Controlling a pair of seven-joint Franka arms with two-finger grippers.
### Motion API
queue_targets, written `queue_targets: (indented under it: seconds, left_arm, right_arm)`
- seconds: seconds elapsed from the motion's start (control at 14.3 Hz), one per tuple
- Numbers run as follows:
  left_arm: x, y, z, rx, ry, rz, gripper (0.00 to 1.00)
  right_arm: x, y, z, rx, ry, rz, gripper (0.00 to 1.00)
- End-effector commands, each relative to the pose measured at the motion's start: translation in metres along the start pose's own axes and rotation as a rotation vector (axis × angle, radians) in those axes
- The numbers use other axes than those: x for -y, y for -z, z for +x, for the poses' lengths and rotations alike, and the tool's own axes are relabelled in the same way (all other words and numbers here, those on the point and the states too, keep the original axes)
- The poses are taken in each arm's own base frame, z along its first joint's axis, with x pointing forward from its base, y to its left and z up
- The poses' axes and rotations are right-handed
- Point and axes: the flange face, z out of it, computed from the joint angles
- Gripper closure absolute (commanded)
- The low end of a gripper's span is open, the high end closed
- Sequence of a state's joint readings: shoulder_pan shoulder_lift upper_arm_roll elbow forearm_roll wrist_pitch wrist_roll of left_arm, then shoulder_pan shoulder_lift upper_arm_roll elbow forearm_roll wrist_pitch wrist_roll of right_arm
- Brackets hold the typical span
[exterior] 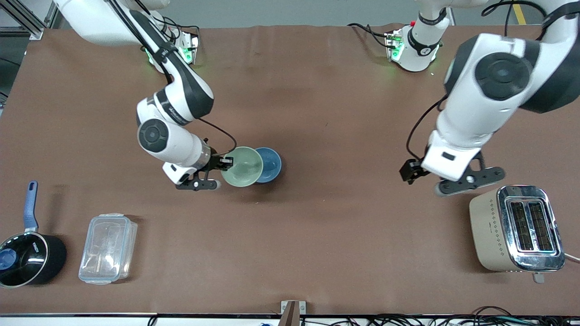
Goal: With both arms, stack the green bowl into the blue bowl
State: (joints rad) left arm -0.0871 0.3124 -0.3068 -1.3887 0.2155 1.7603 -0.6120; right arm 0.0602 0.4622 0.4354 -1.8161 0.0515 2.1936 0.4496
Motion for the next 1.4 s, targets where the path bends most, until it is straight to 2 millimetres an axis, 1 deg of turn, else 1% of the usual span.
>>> queue_targets:
  seconds: [0.0,0.14,0.21,0.28,0.35,0.42,0.49,0.56,0.63,0.7,0.77,0.91,1.12,1.19,1.26,1.33]
  left_arm:
    - [0.038,0.020,-0.004,0.035,-0.044,0.013,0.00]
    - [0.071,0.029,0.004,0.040,-0.076,0.019,0.00]
    - [0.081,0.039,0.001,0.037,-0.111,0.010,0.00]
    - [0.089,0.041,-0.002,0.051,-0.147,0.005,0.00]
    - [0.114,0.045,-0.001,0.062,-0.150,0.015,0.00]
    - [0.120,0.047,-0.007,0.076,-0.179,0.007,0.00]
    - [0.137,0.048,-0.011,0.090,-0.183,-0.014,0.00]
    - [0.150,0.047,-0.015,0.105,-0.182,-0.042,0.00]
    - [0.154,0.050,-0.021,0.111,-0.184,-0.053,0.00]
    - [0.153,0.053,-0.027,0.121,-0.189,-0.049,0.00]
    - [0.150,0.057,-0.033,0.129,-0.198,-0.047,0.00]
    - [0.155,0.067,-0.041,0.145,-0.199,-0.041,0.00]
    - [0.157,0.074,-0.055,0.150,-0.209,-0.036,0.00]
    - [0.158,0.073,-0.057,0.154,-0.211,-0.036,0.00]
    - [0.158,0.074,-0.059,0.151,-0.213,-0.037,0.00]
    - [0.158,0.073,-0.060,0.153,-0.216,-0.036,0.00]
  right_arm:
    - [0.013,-0.031,-0.014,-0.004,0.006,0.031,0.99]
    - [0.019,-0.040,-0.019,0.001,0.017,0.041,0.98]
    - [0.019,-0.043,-0.019,0.007,0.017,0.040,0.98]
    - [0.020,-0.047,-0.022,0.014,0.020,0.037,0.97]
    - [0.020,-0.049,-0.024,0.018,0.021,0.035,0.97]
    - [0.021,-0.050,-0.025,0.018,0.023,0.035,0.97]
    - [0.020,-0.053,-0.026,0.018,0.022,0.035,0.96]
    - [0.020,-0.054,-0.026,0.013,0.022,0.038,0.96]
    - [0.019,-0.058,-0.025,0.009,0.019,0.043,0.96]
    - [0.019,-0.064,-0.025,0.012,0.020,0.047,0.96]
    - [0.020,-0.066,-0.025,0.011,0.019,0.049,0.96]
    - [0.021,-0.069,-0.025,0.009,0.022,0.052,0.96]
    - [0.020,-0.075,-0.024,0.015,0.019,0.055,0.94]
    - [0.019,-0.074,-0.023,0.013,0.017,0.056,0.89]
    - [0.020,-0.074,-0.024,0.012,0.017,0.056,0.80]
    - [0.019,-0.074,-0.023,0.012,0.016,0.057,0.60]
